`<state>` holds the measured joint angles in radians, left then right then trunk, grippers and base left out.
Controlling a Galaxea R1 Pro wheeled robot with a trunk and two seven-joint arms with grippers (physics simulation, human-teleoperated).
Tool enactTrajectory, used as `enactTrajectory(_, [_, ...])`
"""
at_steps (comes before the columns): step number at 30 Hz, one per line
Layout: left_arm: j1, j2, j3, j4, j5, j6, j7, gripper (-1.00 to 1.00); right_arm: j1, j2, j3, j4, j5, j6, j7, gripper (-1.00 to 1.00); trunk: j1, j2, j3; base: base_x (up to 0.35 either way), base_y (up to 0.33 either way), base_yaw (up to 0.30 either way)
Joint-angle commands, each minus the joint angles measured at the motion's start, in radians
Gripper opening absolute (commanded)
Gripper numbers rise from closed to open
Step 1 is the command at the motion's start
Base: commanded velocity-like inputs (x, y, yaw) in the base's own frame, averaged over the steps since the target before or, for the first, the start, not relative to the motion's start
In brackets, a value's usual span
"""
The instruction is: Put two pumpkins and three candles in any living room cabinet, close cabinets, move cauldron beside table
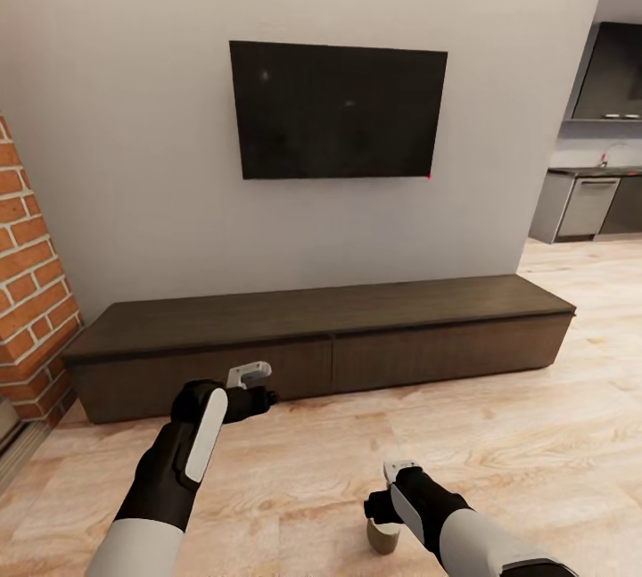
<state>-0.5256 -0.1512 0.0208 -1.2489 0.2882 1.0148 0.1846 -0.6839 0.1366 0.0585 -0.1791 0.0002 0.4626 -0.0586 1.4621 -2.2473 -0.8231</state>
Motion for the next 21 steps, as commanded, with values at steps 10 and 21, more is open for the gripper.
enactTrajectory(10, [-0.008, 0.006, 0.01, 0.123, 0.012, 0.002, 0.006, 1.0, 0.0, 0.0, 0.007, -0.002, 0.0, 0.007, -0.003, 1.0, 0.015, -0.029, -0.014, 0.0, 0.0, 0.0])
enactTrajectory(21, [-0.095, 0.009, 0.007, 0.205, 0.014, -0.005, 0.009, 1.0, 0.0, -0.003, 0.003, -0.003, -0.003, 0.007, -0.003, 1.0, 0.015, -0.029, -0.014, 0.0, 0.0, 0.0])
